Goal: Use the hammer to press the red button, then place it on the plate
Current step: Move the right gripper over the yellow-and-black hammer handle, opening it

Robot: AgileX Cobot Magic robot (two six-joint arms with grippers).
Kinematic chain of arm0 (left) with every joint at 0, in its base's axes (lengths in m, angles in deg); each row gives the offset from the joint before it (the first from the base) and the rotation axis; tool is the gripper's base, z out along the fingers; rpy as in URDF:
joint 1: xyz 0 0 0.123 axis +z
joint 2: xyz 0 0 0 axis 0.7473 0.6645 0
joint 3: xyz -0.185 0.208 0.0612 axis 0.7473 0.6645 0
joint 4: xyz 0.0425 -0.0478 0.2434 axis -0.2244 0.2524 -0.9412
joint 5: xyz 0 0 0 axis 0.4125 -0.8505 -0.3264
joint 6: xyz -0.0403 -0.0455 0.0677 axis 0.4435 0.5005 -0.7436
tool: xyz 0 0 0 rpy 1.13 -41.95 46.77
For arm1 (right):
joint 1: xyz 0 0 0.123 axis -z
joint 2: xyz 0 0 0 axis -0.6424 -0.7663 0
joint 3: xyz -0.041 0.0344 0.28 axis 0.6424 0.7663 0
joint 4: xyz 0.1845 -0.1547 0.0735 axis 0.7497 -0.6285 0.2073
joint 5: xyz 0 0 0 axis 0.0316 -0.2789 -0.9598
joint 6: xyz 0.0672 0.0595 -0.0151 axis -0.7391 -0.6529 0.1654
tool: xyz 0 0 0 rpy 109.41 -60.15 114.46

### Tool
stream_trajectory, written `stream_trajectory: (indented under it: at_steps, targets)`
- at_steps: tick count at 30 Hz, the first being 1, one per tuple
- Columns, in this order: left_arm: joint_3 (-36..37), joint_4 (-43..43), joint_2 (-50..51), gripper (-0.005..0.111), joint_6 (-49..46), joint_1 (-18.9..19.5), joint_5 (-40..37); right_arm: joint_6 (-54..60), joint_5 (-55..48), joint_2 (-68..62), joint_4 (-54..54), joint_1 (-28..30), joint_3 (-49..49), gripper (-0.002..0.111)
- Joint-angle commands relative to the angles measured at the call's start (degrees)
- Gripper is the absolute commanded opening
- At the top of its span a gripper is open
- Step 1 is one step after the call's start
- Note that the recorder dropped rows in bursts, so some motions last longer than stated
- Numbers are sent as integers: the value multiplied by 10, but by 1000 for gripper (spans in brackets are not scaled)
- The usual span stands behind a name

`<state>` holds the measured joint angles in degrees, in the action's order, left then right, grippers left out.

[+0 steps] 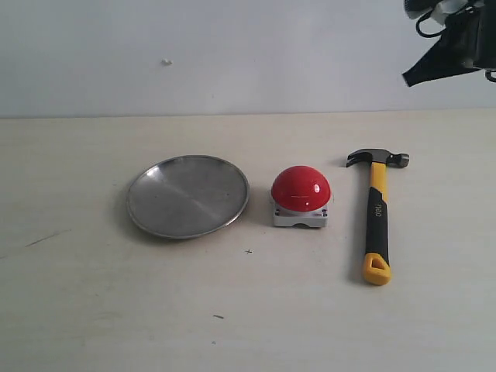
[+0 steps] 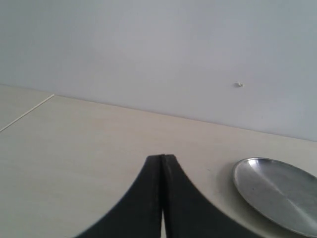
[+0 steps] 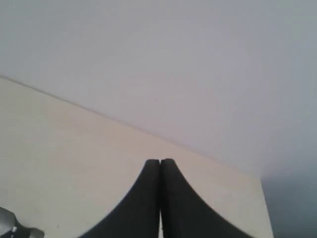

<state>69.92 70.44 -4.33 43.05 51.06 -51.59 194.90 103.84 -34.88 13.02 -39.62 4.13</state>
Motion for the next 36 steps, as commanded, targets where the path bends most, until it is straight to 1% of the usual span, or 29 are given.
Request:
stream_trajectory:
  at_steps: [1,4,5,7,8,9,11,14,17,19,22,23,25,28,34,36]
  targets:
    - [0,4,-3,0,-1,1,1,12,-176,3,-234,-4,2,0]
    - [0,4,-3,0,-1,1,1,12,-313,3,-478,-4,2,0]
    - [0,4,-3,0,-1,1,1,12,-358,3,-620,-4,1,0]
    - [0,4,-3,0,-1,1,1,11,-418,2,-804,-8,1,0]
    - [0,4,-3,0,-1,1,1,-14,-447,2,-910,-10,2,0]
    - [0,4,-3,0,-1,1,1,-42,-456,2,-967,-10,2,0]
    - [0,4,-3,0,-1,1,1,-138,-473,2,-1081,-10,2,0]
    - [0,4,-3,0,-1,1,1,-374,-510,2,-1295,-10,2,0]
    - [0,4,-3,0,-1,1,1,-550,-582,2,-1435,-10,2,0]
    - [0,4,-3,0,-1,1,1,-689,-597,2,-1469,-10,2,0]
    - [0,4,-3,0,-1,1,1,-927,-576,2,-1479,-10,2,0]
    - [0,4,-3,0,-1,1,1,-990,-566,2,-1479,-10,2,0]
    - [0,4,-3,0,-1,1,1,-1066,-558,2,-1479,-10,2,0]
    - [0,4,-3,0,-1,1,1,-1118,-560,2,-1462,-10,2,0]
    - [0,4,-3,0,-1,1,1,-1125,-588,2,-1401,-10,-1,0]
    - [0,4,-3,0,-1,1,1,-1123,-617,2,-1358,-10,-18,0]
